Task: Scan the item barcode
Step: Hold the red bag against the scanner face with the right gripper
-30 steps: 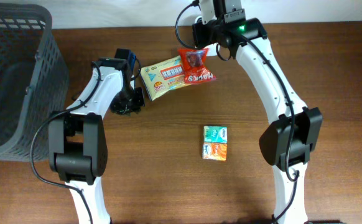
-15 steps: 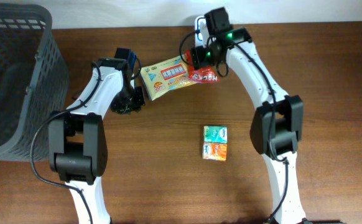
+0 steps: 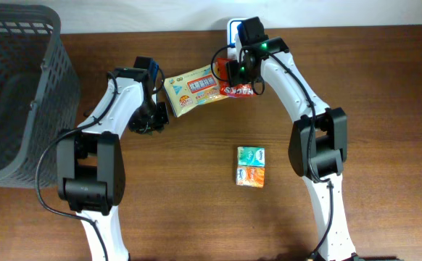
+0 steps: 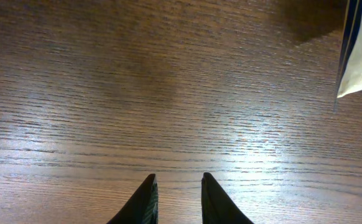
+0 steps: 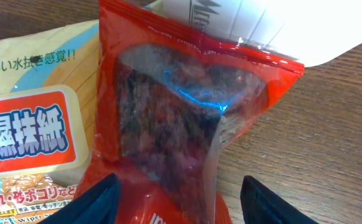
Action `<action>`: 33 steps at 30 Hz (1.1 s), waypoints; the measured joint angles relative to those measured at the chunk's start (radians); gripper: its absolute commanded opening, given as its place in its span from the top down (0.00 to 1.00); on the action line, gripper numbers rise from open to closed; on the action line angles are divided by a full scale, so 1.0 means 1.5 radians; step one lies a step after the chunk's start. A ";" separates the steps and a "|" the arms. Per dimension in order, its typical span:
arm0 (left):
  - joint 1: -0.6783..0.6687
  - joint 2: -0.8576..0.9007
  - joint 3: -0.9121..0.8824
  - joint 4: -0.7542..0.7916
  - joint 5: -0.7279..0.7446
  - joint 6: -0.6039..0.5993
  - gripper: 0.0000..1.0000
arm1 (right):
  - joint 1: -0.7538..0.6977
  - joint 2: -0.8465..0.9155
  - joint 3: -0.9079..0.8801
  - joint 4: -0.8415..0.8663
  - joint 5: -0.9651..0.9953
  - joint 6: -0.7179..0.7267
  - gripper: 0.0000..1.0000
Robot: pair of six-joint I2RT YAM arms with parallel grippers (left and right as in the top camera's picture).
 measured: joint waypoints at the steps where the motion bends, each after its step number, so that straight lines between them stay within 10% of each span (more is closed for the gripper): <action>1: 0.000 0.000 0.000 0.000 0.000 0.000 0.78 | 0.000 0.000 -0.004 0.004 0.000 0.001 0.38; 3: 0.000 0.000 0.000 0.000 0.000 0.000 0.78 | 0.000 0.000 -0.014 0.005 -0.002 0.001 0.40; 9: 0.000 0.000 0.000 0.000 0.000 0.000 0.77 | 0.004 0.002 -0.022 0.005 -0.007 0.004 0.96; 33: 0.000 0.000 0.000 0.000 0.000 0.000 0.76 | 0.016 -0.076 -0.023 0.024 -0.012 0.039 0.96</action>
